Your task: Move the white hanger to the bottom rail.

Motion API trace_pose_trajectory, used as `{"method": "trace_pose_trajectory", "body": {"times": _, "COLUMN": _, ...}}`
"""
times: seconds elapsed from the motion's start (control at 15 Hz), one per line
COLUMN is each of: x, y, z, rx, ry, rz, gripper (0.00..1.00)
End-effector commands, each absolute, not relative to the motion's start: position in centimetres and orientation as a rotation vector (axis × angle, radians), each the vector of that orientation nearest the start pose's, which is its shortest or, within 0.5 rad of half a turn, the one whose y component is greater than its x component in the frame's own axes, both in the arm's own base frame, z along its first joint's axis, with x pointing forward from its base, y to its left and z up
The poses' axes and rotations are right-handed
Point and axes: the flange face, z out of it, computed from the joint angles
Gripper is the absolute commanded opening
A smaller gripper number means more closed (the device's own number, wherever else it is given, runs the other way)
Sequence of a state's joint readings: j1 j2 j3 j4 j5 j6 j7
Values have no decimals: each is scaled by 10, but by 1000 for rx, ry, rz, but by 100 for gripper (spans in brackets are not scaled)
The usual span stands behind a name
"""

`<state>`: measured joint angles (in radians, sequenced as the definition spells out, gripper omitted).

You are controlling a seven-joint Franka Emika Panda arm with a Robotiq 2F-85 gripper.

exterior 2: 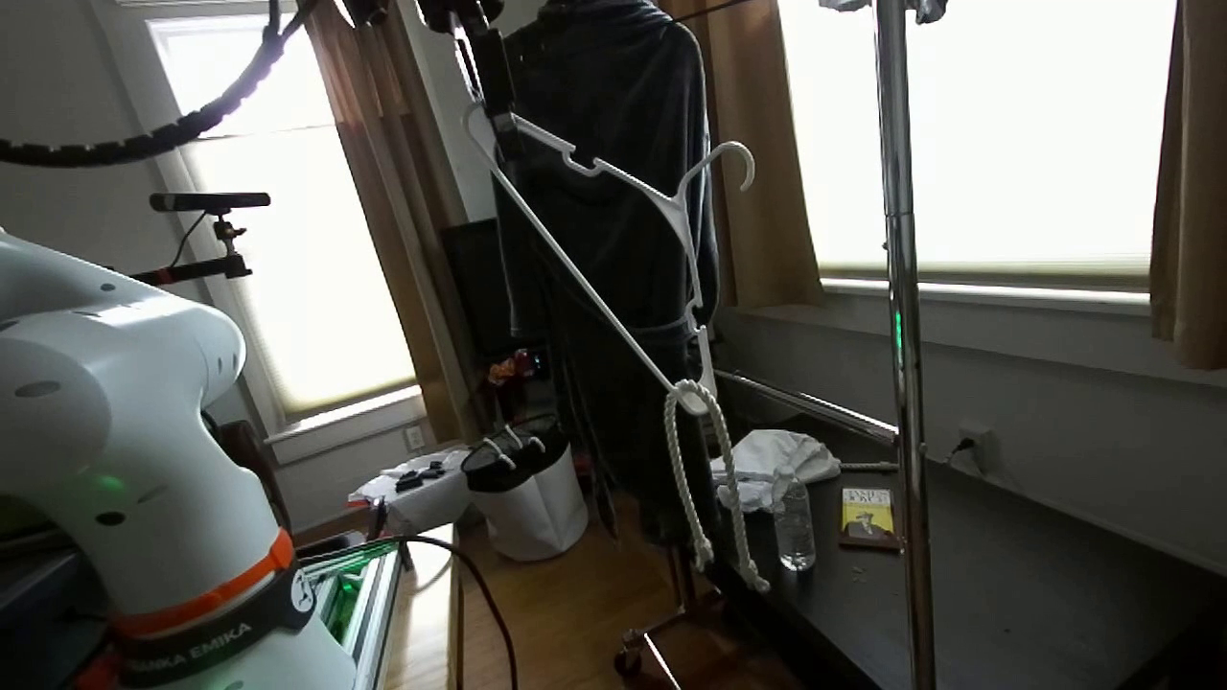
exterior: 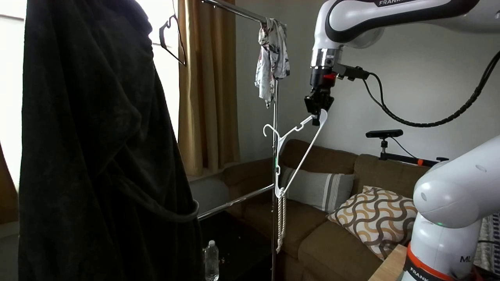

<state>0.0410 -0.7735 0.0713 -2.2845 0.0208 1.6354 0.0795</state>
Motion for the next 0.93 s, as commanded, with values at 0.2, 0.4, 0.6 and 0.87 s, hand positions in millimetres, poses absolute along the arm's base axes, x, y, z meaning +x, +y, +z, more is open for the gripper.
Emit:
{"method": "trace_pose_trajectory", "body": {"times": 0.2, "x": 341, "y": 52, "z": 591, "rx": -3144, "ry": -94, "rz": -47, "gripper": 1}}
{"method": "trace_pose_trajectory", "body": {"times": 0.4, "x": 366, "y": 57, "z": 556, "rx": -3135, "ry": -129, "rz": -9, "gripper": 1}}
{"method": "trace_pose_trajectory", "body": {"times": 0.6, "x": 382, "y": 56, "z": 516, "rx": -3119, "ry": -138, "rz": -42, "gripper": 1}}
{"method": "trace_pose_trajectory", "body": {"times": 0.87, "x": 371, "y": 50, "z": 457, "rx": -3084, "ry": -152, "rz": 12, "gripper": 1}}
